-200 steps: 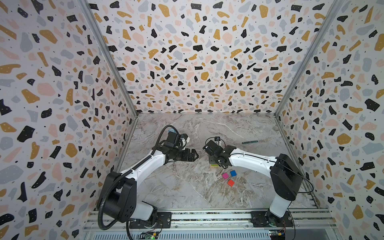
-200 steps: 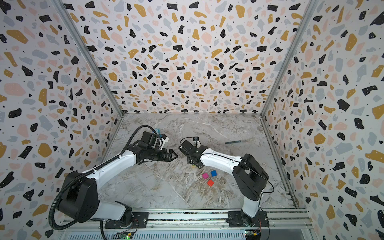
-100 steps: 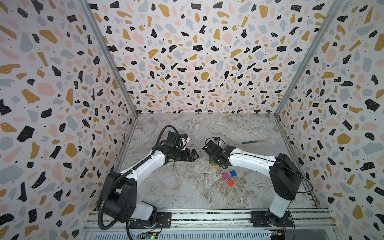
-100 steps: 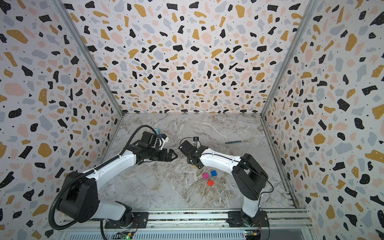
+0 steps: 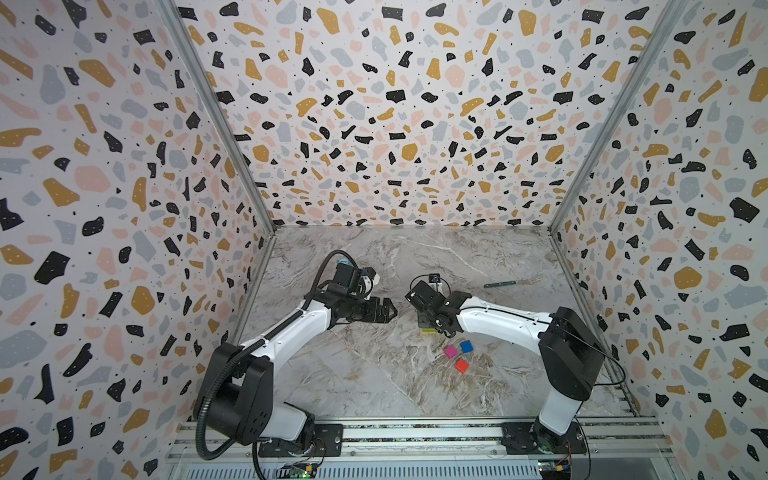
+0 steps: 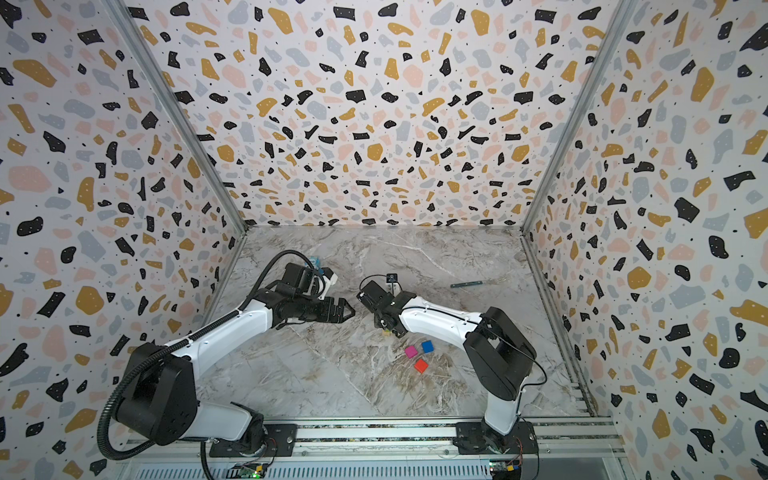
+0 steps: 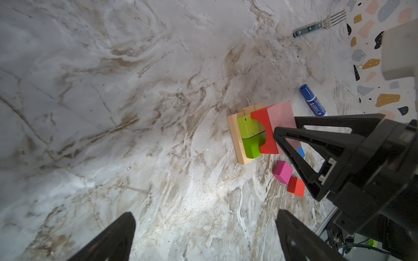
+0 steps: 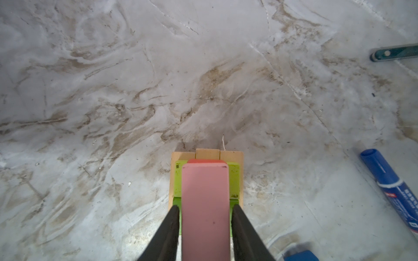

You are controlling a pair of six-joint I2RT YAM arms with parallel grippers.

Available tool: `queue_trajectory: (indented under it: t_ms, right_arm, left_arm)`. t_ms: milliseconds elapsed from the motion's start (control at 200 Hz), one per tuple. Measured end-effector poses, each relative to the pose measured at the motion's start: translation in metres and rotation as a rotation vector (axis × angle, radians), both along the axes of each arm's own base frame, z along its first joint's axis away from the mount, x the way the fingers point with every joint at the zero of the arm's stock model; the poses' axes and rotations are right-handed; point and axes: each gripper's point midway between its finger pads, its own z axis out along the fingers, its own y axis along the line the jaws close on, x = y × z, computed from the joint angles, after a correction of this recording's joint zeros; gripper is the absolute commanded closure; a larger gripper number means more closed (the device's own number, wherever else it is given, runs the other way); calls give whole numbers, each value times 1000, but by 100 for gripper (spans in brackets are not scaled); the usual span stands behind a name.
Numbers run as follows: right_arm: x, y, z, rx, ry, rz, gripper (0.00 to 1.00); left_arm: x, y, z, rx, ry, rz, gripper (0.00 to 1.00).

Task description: Build the wood block tower

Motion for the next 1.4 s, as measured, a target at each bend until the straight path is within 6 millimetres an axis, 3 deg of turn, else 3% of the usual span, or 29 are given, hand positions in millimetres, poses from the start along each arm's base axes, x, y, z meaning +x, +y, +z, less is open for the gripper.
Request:
queue_trajectory:
  t_ms: [105, 240, 481, 726, 966, 1402]
  right_arm:
    - [0, 0, 0, -1, 0, 0, 59]
    - [0, 0, 0, -3, 1, 4, 47]
    - [-2, 2, 2, -4, 11, 20, 39]
    - [5, 13, 19, 33, 18, 27, 37]
    - [11, 7, 7, 7, 60, 8, 36]
    - [18, 2, 4, -10, 84, 7, 37]
  left_arm:
    - [0, 0, 0, 0, -1, 0, 2]
    - [0, 0, 0, 0, 0, 0, 2]
    - [0, 0, 0, 0, 0, 0, 2]
    - [0, 0, 0, 0, 0, 0, 2]
    - [0, 0, 0, 0, 0, 0, 2]
    - [0, 0, 0, 0, 0, 0, 2]
